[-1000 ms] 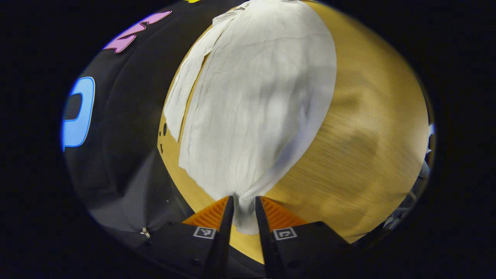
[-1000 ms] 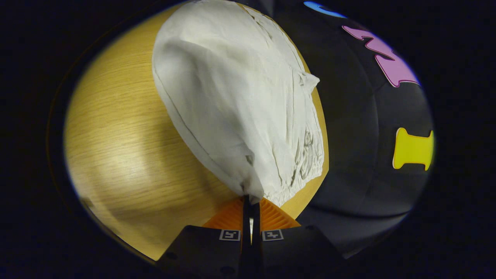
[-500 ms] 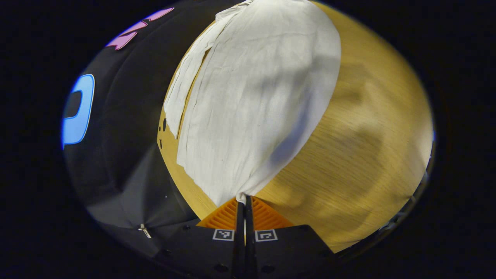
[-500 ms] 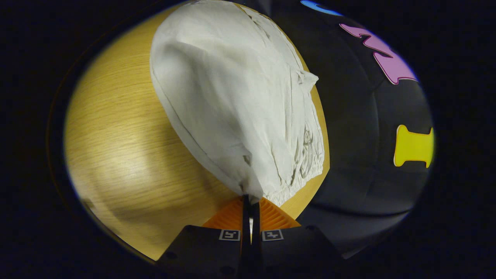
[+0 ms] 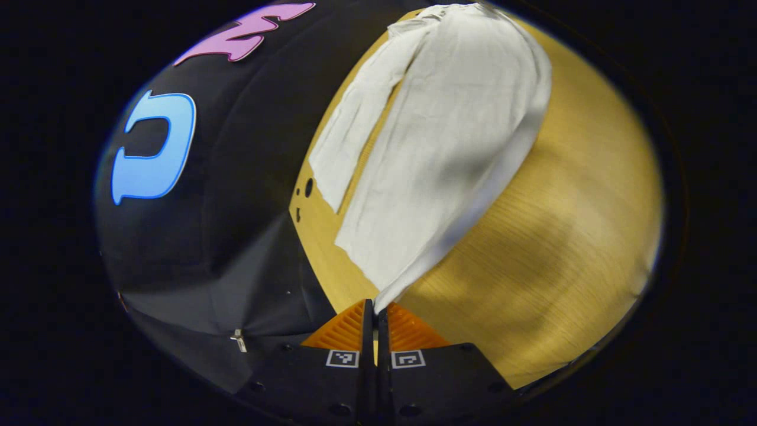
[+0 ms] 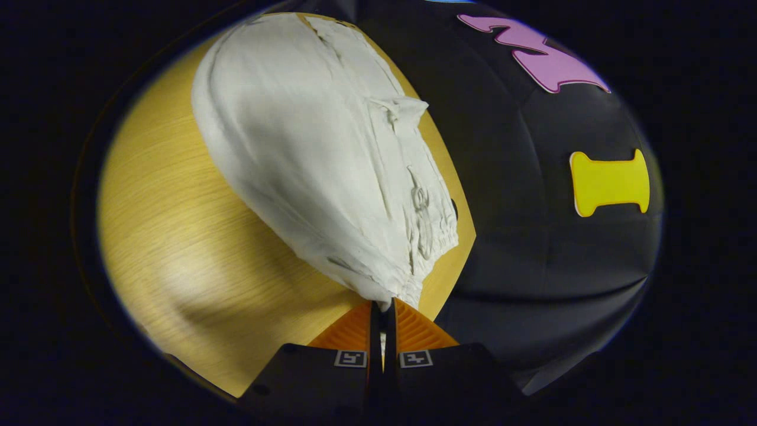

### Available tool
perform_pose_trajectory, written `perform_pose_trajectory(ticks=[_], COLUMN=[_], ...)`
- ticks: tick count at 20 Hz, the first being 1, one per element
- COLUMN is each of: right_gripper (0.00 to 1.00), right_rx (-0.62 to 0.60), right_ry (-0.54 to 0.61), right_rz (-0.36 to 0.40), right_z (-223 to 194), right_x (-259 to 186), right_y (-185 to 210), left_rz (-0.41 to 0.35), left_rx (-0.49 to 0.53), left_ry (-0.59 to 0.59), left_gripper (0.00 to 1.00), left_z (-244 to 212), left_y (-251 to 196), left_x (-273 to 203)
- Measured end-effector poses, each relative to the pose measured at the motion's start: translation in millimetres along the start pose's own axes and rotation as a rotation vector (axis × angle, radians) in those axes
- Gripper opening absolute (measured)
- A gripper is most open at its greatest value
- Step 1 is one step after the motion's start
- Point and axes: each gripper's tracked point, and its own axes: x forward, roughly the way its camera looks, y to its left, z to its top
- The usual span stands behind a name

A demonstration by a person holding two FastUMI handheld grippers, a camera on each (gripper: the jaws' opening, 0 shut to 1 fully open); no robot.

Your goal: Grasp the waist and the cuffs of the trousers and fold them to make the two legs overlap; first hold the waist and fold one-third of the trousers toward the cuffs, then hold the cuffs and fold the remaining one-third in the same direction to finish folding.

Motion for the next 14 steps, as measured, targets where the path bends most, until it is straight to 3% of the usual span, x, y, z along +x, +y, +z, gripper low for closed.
perform_pose_trajectory(ticks=[6,9,14], right_gripper=[0.05,0.05,0.05], right_rx=[0.245,0.408,0.496], right_ry=[-0.01,-0.02,-0.05], right_rz=[-0.104,-0.133,-0.209], right_z=[23.1,34.7,63.5], right_x=[6.4,14.6,39.7], right_y=[-47.2,-72.6,-117.0], left_rz=[0.082,0.178,0.256], left_rx=[0.013,-0.001,-0.102], left_ry=[-0.058,-0.102,-0.14], left_gripper=[0.06,0.05,0.06], left_z=[37.3,63.2,99.8], left_y=[57.1,100.6,161.0], left_x=[7.6,15.7,42.4])
